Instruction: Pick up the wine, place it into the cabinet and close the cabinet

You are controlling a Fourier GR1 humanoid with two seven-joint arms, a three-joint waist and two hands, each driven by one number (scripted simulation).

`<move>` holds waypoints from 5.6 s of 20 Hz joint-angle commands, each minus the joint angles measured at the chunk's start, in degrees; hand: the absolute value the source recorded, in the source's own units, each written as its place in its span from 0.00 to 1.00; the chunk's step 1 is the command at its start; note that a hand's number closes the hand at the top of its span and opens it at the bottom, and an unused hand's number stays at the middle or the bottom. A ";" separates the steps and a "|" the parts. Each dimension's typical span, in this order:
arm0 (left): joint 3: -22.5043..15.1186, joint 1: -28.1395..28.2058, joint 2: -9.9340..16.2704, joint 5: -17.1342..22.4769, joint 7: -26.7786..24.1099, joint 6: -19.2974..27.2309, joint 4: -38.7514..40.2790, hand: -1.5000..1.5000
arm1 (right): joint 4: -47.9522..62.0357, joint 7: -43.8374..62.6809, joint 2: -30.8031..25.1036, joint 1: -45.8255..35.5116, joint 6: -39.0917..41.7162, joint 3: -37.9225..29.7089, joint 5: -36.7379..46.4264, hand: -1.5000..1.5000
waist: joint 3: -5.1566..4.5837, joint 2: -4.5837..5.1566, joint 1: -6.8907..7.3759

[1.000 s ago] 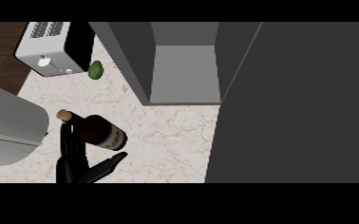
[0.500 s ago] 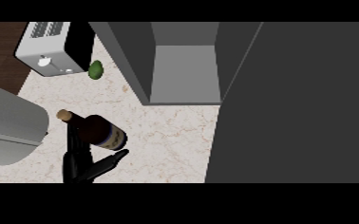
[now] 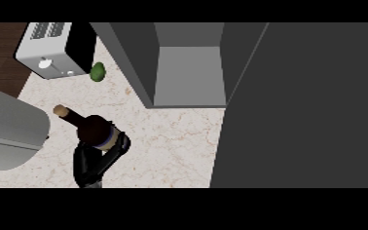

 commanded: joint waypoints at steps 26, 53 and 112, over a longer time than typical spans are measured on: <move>-17.13 -8.21 -1.15 -12.93 7.04 -2.12 -17.69 1.00 | -4.57 3.09 1.07 3.34 -0.54 -0.29 -4.41 0.00 | 0.07 -0.31 0.34; -19.10 -38.78 -1.34 -8.70 34.55 22.03 -17.35 1.00 | -2.96 0.33 0.93 2.80 1.74 -3.73 -8.21 0.00 | 0.01 0.16 -0.50; -14.21 -57.16 -1.34 10.01 -5.03 17.14 43.95 1.00 | -1.98 -3.26 3.83 6.17 4.71 -2.80 -7.71 0.00 | -0.04 0.97 -2.67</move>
